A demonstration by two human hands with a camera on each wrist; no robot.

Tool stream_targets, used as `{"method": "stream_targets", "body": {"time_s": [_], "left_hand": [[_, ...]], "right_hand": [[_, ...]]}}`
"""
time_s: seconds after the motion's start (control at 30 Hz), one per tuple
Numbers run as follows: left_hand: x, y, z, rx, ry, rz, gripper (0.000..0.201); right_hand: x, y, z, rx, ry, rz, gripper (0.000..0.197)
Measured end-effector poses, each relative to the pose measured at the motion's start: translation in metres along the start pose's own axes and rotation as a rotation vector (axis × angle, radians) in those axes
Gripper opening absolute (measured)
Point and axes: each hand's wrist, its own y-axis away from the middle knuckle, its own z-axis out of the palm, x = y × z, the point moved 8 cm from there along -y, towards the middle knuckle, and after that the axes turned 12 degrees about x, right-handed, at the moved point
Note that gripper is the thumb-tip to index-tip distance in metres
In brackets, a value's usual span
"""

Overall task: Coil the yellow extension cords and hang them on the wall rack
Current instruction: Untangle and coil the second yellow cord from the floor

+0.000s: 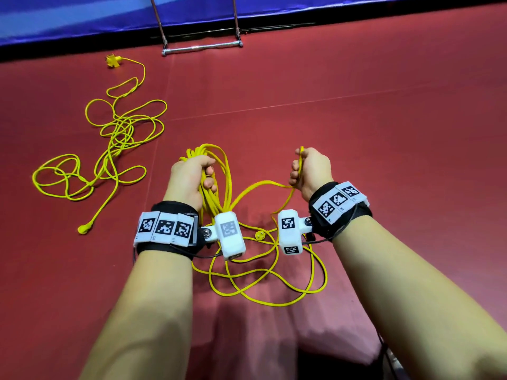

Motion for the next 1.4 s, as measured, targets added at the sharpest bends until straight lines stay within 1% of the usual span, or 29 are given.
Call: {"method": "stream_targets", "body": {"time_s": [0.1,0.2,0.37,0.43,0.53,0.7,0.77,0.9,0.97,1.07,1.17,1.23,1.3,1.37,1.4], "left_hand": [[-0.006,0.002,0.008,-0.05,-0.017,-0.028,0.022],[-0.01,0.004,0.014,-0.083,-0.059,-0.023,0.02],[-0.012,0.007,0.02,-0.121,-0.123,-0.007,0.021],[-0.011,0.009,0.023,-0.136,-0.15,0.014,0.021],[-0.011,0.015,0.027,-0.163,-0.197,0.045,0.025],[-0.016,0.022,0.036,-0.192,-0.213,0.055,0.027],[-0.02,0.025,0.04,-0.194,-0.2,0.038,0.028],[-0.024,0.027,0.044,-0.196,-0.167,0.012,0.024],[-0.024,0.027,0.045,-0.197,-0.143,0.009,0.032],[-0.027,0.025,0.046,-0.198,-0.096,-0.018,0.037],[-0.028,0.023,0.043,-0.176,-0.02,-0.056,0.03],[-0.028,0.021,0.04,-0.145,0.052,-0.091,0.024],[-0.028,0.021,0.038,-0.135,0.093,-0.114,0.025],[-0.029,0.02,0.037,-0.142,0.071,-0.135,0.029],[-0.03,0.018,0.036,-0.139,0.05,-0.141,0.029]], "right_hand": [[-0.006,0.002,0.005,0.011,0.005,-0.077,0.022],[-0.01,-0.002,0.003,0.001,0.0,-0.116,0.032],[-0.015,0.005,0.004,-0.071,0.132,-0.195,0.04],[-0.017,0.01,0.009,-0.104,0.142,-0.218,0.039],[-0.017,0.013,0.019,-0.169,0.161,-0.206,0.037],[-0.012,0.03,0.04,-0.401,0.36,-0.229,0.036],[-0.011,0.038,0.044,-0.456,0.432,-0.273,0.034],[-0.011,0.048,0.051,-0.515,0.496,-0.359,0.025],[-0.009,0.054,0.056,-0.556,0.521,-0.379,0.017],[-0.002,0.059,0.059,-0.604,0.54,-0.358,0.012],[0.003,0.063,0.061,-0.662,0.545,-0.359,0.013],[0.007,0.067,0.062,-0.709,0.521,-0.323,0.013],[0.013,0.072,0.064,-0.772,0.519,-0.272,0.014],[0.021,0.075,0.064,-0.831,0.545,-0.218,0.014],[0.023,0.074,0.063,-0.822,0.555,-0.197,0.013]]}}
